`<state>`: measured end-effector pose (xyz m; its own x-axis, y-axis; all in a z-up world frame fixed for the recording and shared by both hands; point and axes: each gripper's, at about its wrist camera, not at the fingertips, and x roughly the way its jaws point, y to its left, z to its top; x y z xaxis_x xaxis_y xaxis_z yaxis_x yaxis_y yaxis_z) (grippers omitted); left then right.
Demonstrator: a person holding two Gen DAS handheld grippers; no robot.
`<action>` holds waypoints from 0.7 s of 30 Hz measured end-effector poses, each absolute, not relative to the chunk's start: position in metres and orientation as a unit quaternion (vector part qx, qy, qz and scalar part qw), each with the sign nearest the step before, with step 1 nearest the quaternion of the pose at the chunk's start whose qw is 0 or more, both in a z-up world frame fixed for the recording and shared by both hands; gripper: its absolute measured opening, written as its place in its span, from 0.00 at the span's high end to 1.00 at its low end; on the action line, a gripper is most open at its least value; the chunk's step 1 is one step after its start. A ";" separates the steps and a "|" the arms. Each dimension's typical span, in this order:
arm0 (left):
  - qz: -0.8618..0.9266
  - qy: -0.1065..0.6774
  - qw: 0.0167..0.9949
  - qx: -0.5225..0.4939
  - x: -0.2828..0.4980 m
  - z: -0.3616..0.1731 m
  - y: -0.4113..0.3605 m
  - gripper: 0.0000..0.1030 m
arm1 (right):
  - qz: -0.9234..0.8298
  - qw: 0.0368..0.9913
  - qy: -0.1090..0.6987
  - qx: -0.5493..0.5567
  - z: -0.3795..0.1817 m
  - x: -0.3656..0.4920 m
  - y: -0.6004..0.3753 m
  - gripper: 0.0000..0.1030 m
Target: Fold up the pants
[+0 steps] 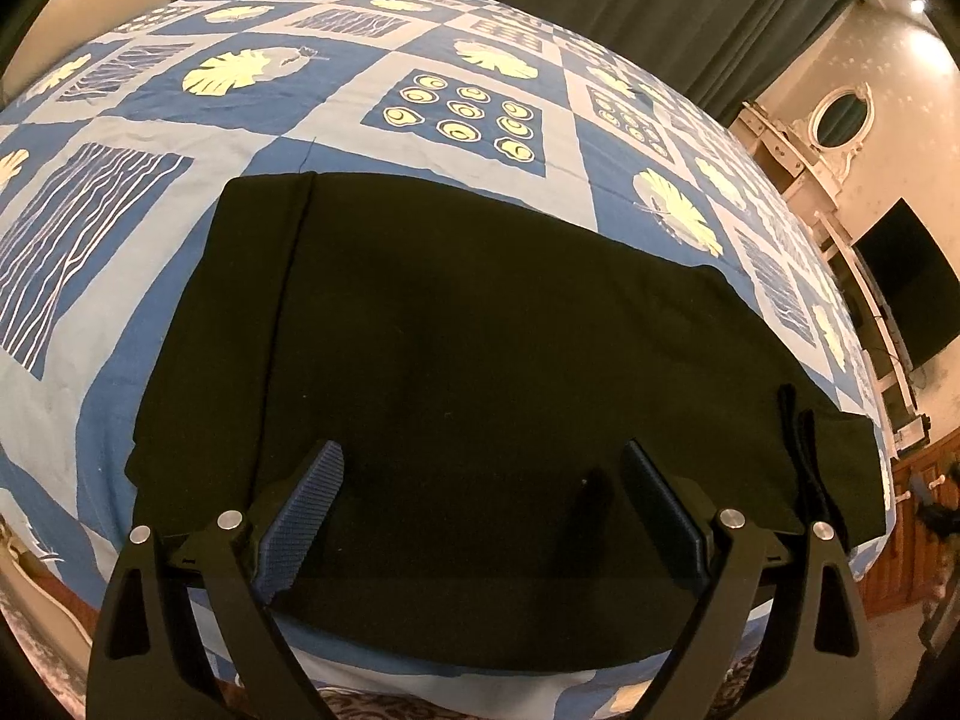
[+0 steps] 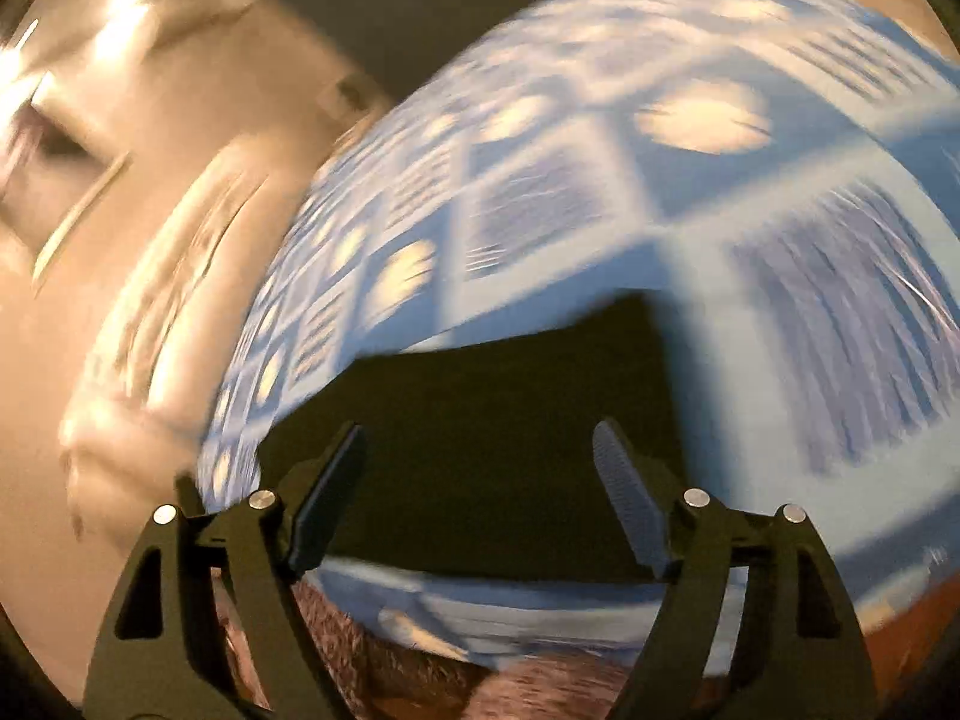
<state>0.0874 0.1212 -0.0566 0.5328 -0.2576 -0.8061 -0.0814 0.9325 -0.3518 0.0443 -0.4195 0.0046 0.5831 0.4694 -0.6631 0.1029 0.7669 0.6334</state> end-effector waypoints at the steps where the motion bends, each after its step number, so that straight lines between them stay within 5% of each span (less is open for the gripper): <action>1: -0.051 0.480 0.858 -0.173 0.087 -0.057 0.121 0.11 | 0.092 0.820 0.447 0.345 -0.010 0.037 -0.440 0.24; 5: -0.049 0.479 0.862 -0.159 0.086 -0.057 0.118 0.11 | 0.095 0.775 0.461 0.421 -0.062 0.022 -0.471 0.27; 12: -0.047 0.479 0.865 -0.142 0.085 -0.058 0.113 0.11 | 0.131 0.741 0.492 0.437 -0.104 0.026 -0.459 0.71; 17: -0.048 0.478 0.865 -0.144 0.085 -0.058 0.114 0.11 | 0.131 0.744 0.491 0.433 -0.107 0.025 -0.455 0.72; 20: -0.048 0.478 0.865 -0.146 0.084 -0.059 0.114 0.11 | 0.144 0.745 0.488 0.432 -0.096 0.029 -0.456 0.65; 21: -0.048 0.478 0.865 -0.146 0.085 -0.059 0.114 0.11 | 0.148 0.751 0.479 0.429 -0.091 0.033 -0.458 0.56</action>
